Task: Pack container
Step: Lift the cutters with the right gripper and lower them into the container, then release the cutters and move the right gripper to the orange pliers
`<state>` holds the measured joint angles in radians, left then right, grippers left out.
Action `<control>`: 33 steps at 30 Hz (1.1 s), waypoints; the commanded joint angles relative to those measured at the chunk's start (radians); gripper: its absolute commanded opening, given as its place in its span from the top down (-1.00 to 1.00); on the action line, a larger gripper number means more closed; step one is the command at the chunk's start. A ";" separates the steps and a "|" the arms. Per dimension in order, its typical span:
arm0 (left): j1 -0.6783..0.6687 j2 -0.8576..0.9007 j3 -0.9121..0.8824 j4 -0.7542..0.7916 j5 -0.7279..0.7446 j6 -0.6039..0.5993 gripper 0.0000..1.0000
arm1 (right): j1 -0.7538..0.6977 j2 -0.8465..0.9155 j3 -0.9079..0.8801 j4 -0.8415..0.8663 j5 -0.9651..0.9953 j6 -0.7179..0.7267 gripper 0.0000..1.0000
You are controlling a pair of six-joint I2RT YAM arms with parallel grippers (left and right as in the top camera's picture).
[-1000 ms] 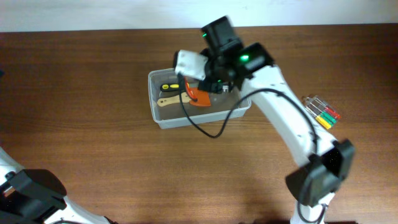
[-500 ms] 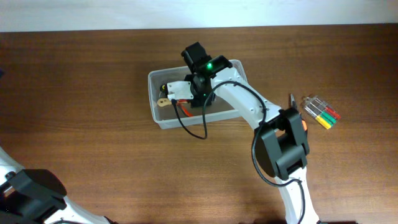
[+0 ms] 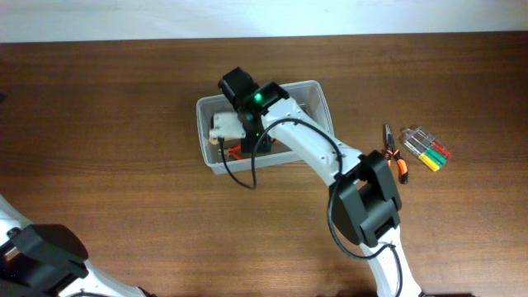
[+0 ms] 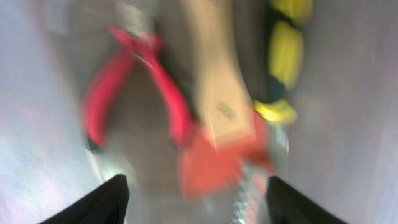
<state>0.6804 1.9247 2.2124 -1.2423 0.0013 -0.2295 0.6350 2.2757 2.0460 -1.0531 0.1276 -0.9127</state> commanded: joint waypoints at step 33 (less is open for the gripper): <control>0.003 0.012 0.001 -0.001 0.011 -0.013 -0.98 | -0.795 -0.214 -0.289 -0.343 -0.222 0.840 -0.47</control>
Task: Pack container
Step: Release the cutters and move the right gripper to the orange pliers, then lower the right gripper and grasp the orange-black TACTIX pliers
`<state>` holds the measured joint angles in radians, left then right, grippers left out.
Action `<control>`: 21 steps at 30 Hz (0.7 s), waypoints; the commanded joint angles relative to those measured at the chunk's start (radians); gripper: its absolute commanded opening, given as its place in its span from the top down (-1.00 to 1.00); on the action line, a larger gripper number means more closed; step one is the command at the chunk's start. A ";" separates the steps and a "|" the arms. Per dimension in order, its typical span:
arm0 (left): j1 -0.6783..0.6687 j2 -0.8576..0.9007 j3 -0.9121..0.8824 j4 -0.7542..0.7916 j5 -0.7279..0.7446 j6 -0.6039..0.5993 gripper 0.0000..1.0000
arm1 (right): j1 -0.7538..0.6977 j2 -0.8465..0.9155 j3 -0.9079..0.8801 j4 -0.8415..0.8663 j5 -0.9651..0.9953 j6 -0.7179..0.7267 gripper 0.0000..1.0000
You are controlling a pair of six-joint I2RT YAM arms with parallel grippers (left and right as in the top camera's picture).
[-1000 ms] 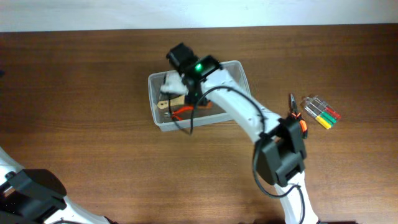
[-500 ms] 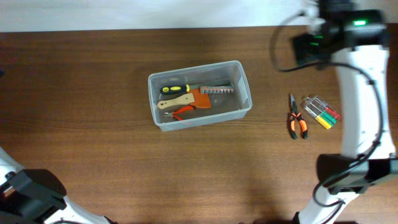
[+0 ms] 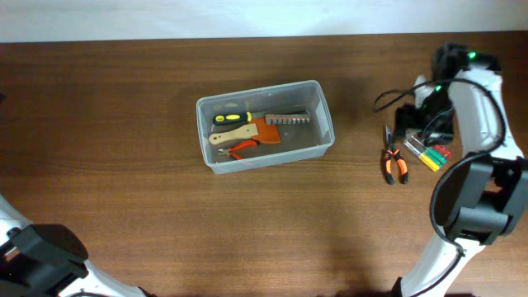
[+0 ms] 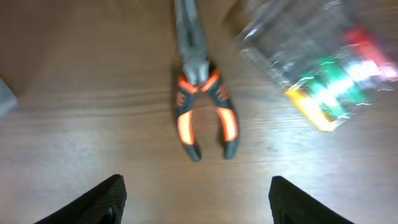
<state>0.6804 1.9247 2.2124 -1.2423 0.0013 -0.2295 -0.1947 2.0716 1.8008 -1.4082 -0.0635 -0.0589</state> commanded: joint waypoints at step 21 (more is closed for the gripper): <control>0.003 0.012 0.001 -0.001 0.011 -0.013 -0.98 | 0.057 -0.009 -0.397 0.358 -0.050 0.042 -0.34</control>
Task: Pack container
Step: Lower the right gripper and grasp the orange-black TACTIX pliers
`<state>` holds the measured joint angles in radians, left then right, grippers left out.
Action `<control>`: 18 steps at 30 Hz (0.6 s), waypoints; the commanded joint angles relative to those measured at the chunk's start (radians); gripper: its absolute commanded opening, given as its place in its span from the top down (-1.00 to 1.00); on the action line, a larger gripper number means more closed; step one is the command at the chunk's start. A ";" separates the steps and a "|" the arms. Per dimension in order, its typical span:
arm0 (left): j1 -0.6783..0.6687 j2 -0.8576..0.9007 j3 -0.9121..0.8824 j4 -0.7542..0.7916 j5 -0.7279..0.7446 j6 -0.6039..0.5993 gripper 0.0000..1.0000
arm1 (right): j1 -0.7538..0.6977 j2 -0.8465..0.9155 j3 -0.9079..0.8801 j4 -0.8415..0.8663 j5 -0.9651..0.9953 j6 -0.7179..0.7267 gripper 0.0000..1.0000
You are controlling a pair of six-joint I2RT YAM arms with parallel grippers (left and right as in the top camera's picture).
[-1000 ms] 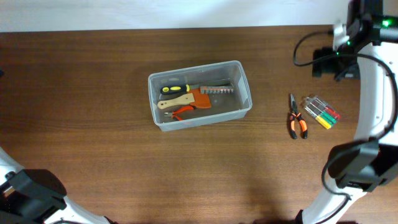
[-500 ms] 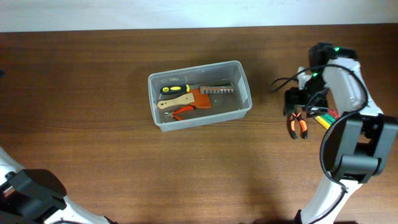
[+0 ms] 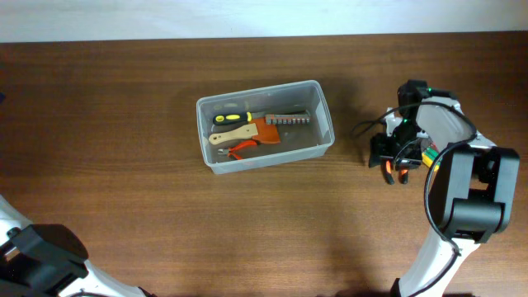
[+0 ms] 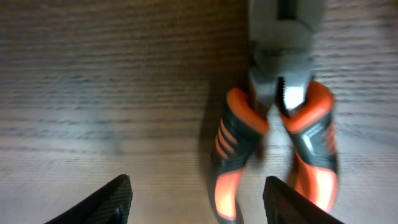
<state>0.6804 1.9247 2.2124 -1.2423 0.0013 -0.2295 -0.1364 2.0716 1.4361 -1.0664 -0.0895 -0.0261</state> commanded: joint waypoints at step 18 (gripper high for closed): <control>0.003 0.012 0.000 -0.001 0.011 -0.013 -0.98 | -0.002 -0.008 -0.050 0.103 -0.031 0.035 0.73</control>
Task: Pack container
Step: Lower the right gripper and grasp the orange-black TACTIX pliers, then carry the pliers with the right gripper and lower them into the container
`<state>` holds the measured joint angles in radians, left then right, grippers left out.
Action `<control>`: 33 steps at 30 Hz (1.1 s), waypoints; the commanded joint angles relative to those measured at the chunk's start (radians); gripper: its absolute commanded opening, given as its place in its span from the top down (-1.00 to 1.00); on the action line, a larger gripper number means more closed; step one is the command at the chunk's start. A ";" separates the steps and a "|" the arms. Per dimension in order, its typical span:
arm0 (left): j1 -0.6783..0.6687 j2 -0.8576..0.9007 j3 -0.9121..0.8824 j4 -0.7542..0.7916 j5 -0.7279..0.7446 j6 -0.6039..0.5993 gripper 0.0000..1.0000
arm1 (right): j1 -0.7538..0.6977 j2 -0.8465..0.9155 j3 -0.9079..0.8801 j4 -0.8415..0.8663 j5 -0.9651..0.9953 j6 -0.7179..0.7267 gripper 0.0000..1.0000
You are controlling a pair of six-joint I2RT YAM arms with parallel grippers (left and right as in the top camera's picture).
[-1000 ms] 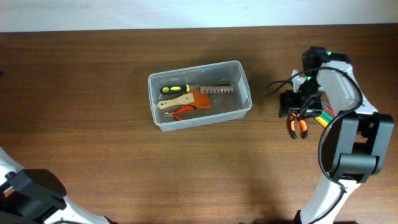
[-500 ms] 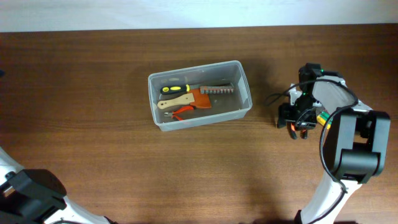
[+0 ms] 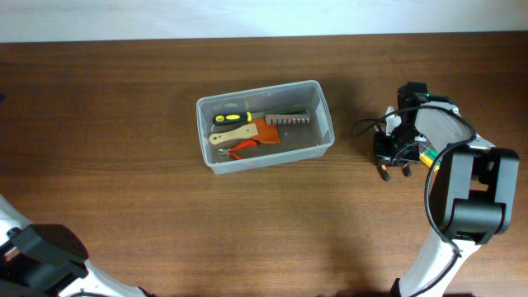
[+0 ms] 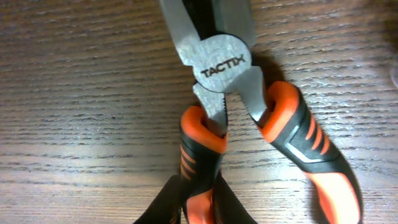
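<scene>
Orange-and-black pliers [image 4: 224, 59] marked TACTIX lie on the wooden table, handles spread. My right gripper [image 4: 198, 202] is shut on their left handle, with a dark finger [image 4: 163, 210] on either side of it. Overhead, the right gripper [image 3: 393, 152] stands over the pliers, whose handle ends [image 3: 384, 173] stick out below it. The clear plastic container [image 3: 327, 115] sits at the table's middle and holds a yellow-handled tool, a wooden-handled saw and small red pliers. The left gripper is out of view.
A clear pack of coloured screwdrivers [image 3: 430, 154] lies just right of the right gripper, mostly hidden by the arm. The right arm's cable [image 3: 367, 124] loops between the container and the gripper. The left arm's base [image 3: 37, 257] fills the bottom left corner.
The right gripper was open with its fingers wide apart above the pliers' handles. Now it is closer to the table and shut on the left handle.
The right gripper was open inside the container over the tools lying there. It then stood open on the right side above the orange pliers and the screwdriver pack, then close over the pliers' handles. Now it is shut on one handle.
</scene>
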<state>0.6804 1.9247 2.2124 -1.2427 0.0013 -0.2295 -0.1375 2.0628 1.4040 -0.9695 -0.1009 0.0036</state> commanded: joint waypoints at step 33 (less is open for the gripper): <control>0.003 0.012 0.000 0.000 0.011 -0.013 -0.98 | 0.616 -0.187 0.672 -0.306 -0.016 -0.574 0.92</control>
<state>0.6804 1.9247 2.2124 -1.2423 0.0013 -0.2295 0.4416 1.8351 2.1059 -1.2766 -0.1226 -0.3164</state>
